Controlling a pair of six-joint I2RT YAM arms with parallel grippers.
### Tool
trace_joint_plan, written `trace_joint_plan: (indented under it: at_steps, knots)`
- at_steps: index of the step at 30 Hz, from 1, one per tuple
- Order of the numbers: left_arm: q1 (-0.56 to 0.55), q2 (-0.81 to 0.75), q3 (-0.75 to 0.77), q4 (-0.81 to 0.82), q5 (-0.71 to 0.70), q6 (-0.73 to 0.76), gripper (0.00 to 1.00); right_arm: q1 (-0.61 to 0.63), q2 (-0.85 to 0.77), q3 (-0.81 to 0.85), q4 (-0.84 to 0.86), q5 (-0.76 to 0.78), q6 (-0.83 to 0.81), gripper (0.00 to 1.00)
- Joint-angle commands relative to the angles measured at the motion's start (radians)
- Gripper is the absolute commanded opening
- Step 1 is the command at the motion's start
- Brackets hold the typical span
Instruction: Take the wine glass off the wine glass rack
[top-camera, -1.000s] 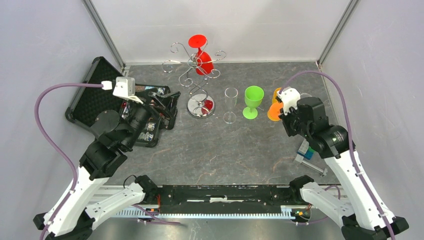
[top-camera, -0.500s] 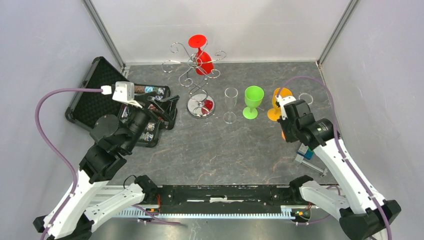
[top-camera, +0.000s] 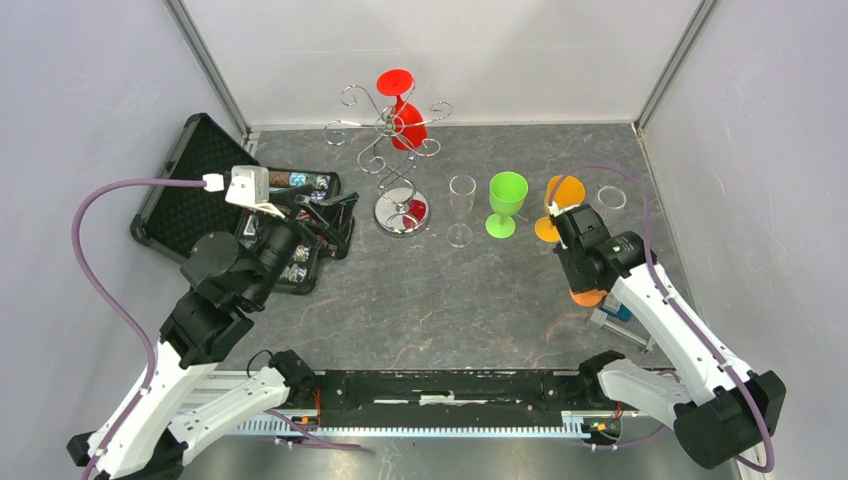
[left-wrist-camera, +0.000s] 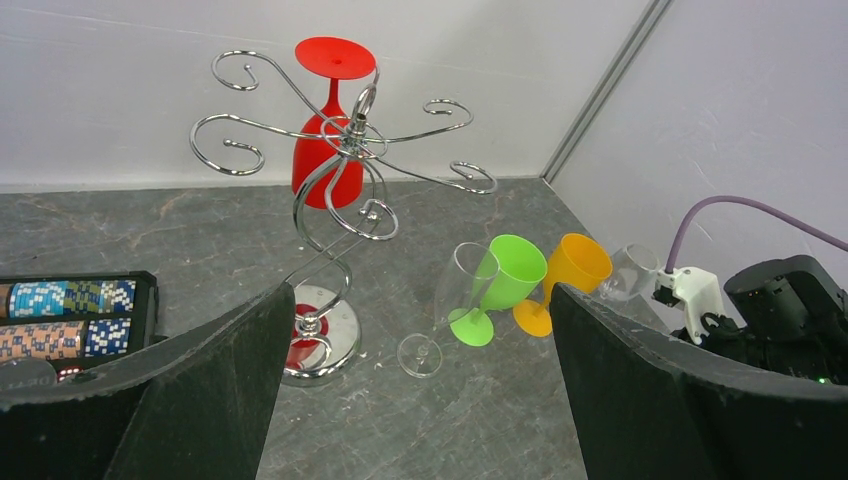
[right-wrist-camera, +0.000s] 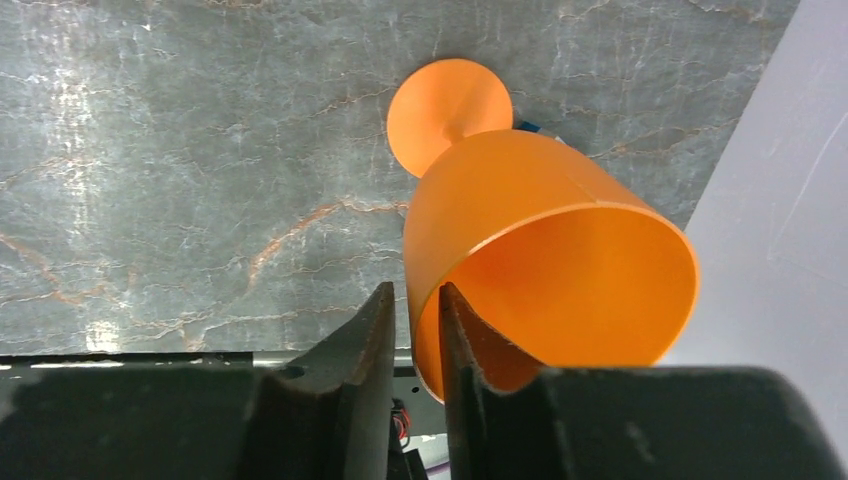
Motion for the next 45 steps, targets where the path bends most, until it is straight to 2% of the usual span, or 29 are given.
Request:
trace_joint_plan:
  at_steps: [1,8,11,14,16,21,23,29,34,40,45]
  knots:
    - [-0.001,-0.013,-0.007,0.037,-0.018,0.047,1.0,-0.003,0.005,0.027,0.008,0.056,0.025,0.31]
    - [-0.001,-0.019,-0.002,0.03,-0.024,0.055,1.0,-0.005,0.048,0.054,0.018,0.152,0.066,0.31]
    - [-0.002,-0.022,0.002,0.025,-0.029,0.059,1.0,-0.006,0.069,0.076,0.023,0.192,0.076,0.25]
    - [-0.001,-0.022,0.008,0.019,-0.031,0.063,1.0,-0.005,0.087,0.101,0.022,0.23,0.075,0.26]
    - [-0.001,-0.022,0.01,0.019,-0.032,0.064,1.0,-0.005,0.099,0.123,0.02,0.245,0.077,0.29]
    - [-0.001,-0.017,0.016,0.018,-0.037,0.07,1.0,-0.005,0.098,0.198,0.037,0.233,0.068,0.48]
    - [-0.001,-0.012,0.022,0.016,-0.04,0.072,1.0,-0.005,0.091,0.232,0.046,0.203,0.059,0.53]
    - [-0.001,0.042,0.061,0.017,-0.101,0.045,1.0,-0.005,0.042,0.324,0.121,0.115,0.034,0.56]
    - [-0.001,0.157,0.125,0.03,-0.141,0.01,1.0,-0.005,-0.029,0.296,0.284,-0.076,0.011,0.57]
    - [0.024,0.388,0.334,0.001,-0.06,-0.03,1.0,-0.005,-0.097,0.154,0.518,-0.348,0.09,0.56]
    - [0.177,0.591,0.543,-0.064,0.18,-0.058,0.99,-0.005,-0.125,0.074,0.599,-0.45,0.128,0.54]
